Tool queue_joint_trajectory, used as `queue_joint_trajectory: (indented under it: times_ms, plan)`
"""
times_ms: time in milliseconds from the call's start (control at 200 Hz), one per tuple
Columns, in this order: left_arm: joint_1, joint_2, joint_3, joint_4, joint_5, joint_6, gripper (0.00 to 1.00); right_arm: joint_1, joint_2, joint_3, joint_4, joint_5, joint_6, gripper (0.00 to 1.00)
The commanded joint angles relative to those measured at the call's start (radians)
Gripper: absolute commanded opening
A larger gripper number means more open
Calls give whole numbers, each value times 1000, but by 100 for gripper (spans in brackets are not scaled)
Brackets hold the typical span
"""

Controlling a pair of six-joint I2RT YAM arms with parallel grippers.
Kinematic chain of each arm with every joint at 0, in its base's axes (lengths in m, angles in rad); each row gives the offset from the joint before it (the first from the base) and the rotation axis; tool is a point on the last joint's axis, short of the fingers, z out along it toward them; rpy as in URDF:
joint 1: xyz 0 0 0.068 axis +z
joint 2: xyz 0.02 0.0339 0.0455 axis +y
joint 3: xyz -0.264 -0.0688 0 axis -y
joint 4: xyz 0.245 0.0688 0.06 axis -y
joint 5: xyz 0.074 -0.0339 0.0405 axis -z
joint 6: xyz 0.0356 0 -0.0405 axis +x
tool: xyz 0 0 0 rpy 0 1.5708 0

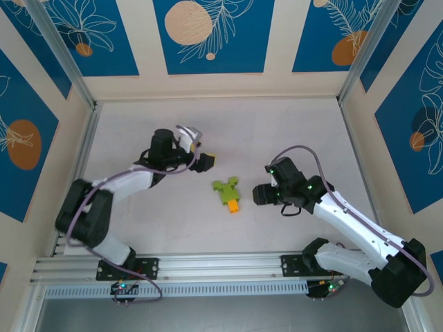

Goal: Assemble a carrot with lego

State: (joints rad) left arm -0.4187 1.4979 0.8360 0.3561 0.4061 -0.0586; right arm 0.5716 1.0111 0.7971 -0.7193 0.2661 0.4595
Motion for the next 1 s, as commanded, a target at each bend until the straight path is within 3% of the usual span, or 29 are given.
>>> queue_joint_trajectory:
  times_ms: [0, 160, 250, 360, 445, 535, 710, 795, 875, 950, 995]
  plan:
    - [52, -92, -79, -23, -490, 35, 99, -134, 12, -39, 299, 68, -126, 76]
    - [133, -111, -203, 42, -725, 39, 99, -325, 42, -180, 681, 146, -214, 80]
    - [147, -188, -282, 95, -755, 53, 99, -425, 83, -222, 777, 131, -199, 80]
    - [165, -221, -369, 182, -790, 87, 99, -446, 160, -307, 997, 154, -276, 80]
    - [178, -246, -386, 160, -729, 91, 99, -452, 233, -356, 1167, 117, -297, 79]
    - [187, -222, -397, 167, -750, 81, 99, -464, 318, -377, 1290, 101, -305, 78]
    - [226, -138, -397, 220, -780, 56, 99, -489, 349, -386, 1378, 63, -334, 77]
    - [257, -127, -390, 211, -727, 41, 99, -490, 365, -384, 1400, 38, -355, 78]
    - [303, -100, -365, 189, -660, 25, 99, -498, 466, -428, 1594, 41, -364, 80]
    - [328, -58, -318, 154, -592, 43, 99, -524, 471, -379, 1490, -7, -344, 82]
    - [335, -36, -292, 131, -558, 55, 99, -533, 489, -381, 1516, -10, -337, 83]
